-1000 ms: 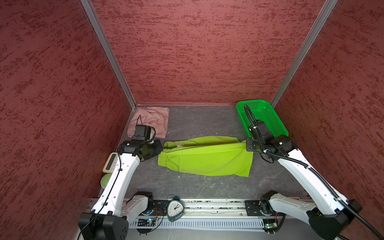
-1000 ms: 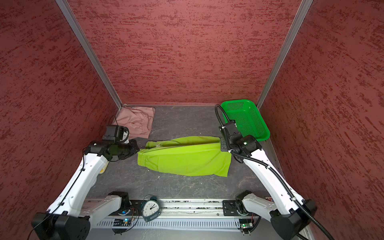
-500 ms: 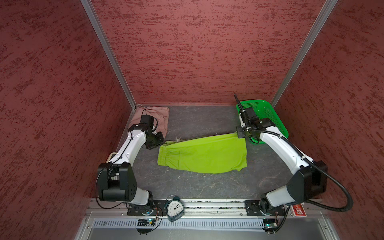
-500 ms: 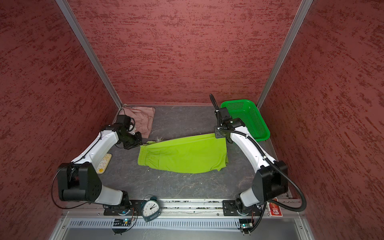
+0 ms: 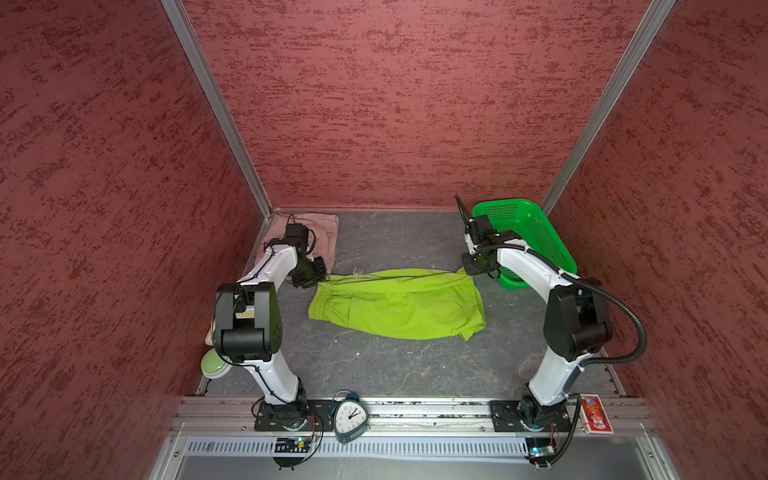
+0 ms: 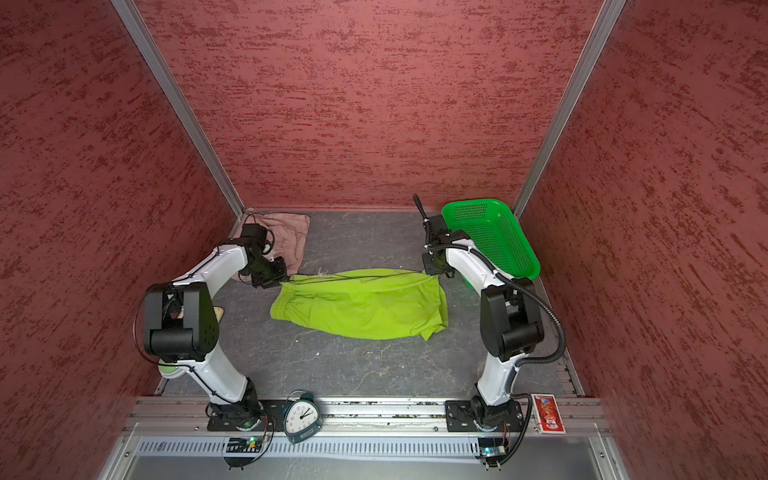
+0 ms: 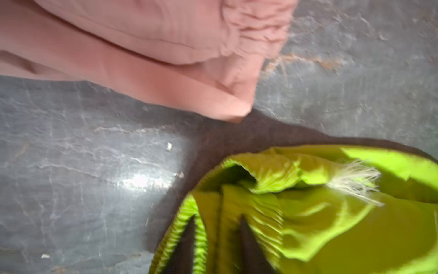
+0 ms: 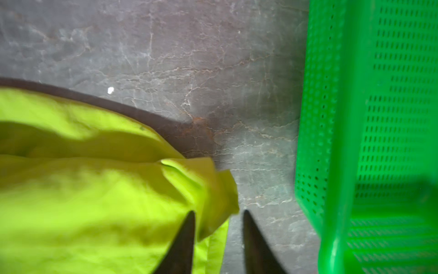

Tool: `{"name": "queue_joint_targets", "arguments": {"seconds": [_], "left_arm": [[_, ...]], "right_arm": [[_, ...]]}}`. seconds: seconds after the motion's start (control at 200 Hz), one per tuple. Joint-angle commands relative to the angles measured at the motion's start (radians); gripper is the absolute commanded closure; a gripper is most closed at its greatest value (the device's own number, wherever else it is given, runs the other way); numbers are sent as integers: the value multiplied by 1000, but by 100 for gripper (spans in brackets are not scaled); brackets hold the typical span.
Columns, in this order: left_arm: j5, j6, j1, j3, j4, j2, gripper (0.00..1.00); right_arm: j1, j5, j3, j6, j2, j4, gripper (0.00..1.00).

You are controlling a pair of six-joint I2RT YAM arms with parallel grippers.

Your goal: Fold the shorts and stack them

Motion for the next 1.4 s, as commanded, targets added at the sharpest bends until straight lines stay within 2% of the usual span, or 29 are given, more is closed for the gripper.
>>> {"name": "queue_joint_targets", "arguments": {"seconds": [0.0, 0.085, 0.185, 0.296, 0.386, 0.451, 0.501, 0.631, 0.691, 0.746, 0.997, 1.297, 1.398], "left_arm": [[11, 11, 17, 2, 56, 16, 0], [77, -4, 31, 4, 71, -2, 1], [177, -38, 54, 21, 76, -65, 1], [164, -63, 56, 53, 47, -175, 1], [100, -59, 65, 93, 2, -245, 1], [47, -33, 64, 139, -44, -265, 1], [59, -15, 58, 163, -62, -270, 1], [256, 11, -21, 145, -40, -282, 1], [324, 20, -71, 113, -38, -281, 1], [337, 34, -119, 72, -40, -277, 1], [342, 95, -230, -65, -6, -178, 1], [329, 175, -273, -32, 67, -86, 1], [278, 198, -265, 15, 75, -15, 1]], "right_arm": [[-8, -44, 15, 1, -35, 39, 41], [-13, -86, -41, 31, -101, 42, 32], [-33, -120, -135, 106, -223, 38, 29], [-78, -164, -265, 212, -389, 19, 30], [-98, -177, -360, 262, -493, 0, 34], [-98, -186, -403, 270, -536, 2, 42], [-97, -223, -431, 265, -547, 31, 50], [-79, -347, -444, 263, -485, 119, 74], [-59, -357, -433, 267, -443, 157, 78], [-43, -369, -428, 269, -409, 196, 81], [-13, -399, -382, 242, -191, 310, 87], [-12, -370, -244, 214, -22, 410, 87], [-12, -382, -184, 222, 34, 435, 86]]}}
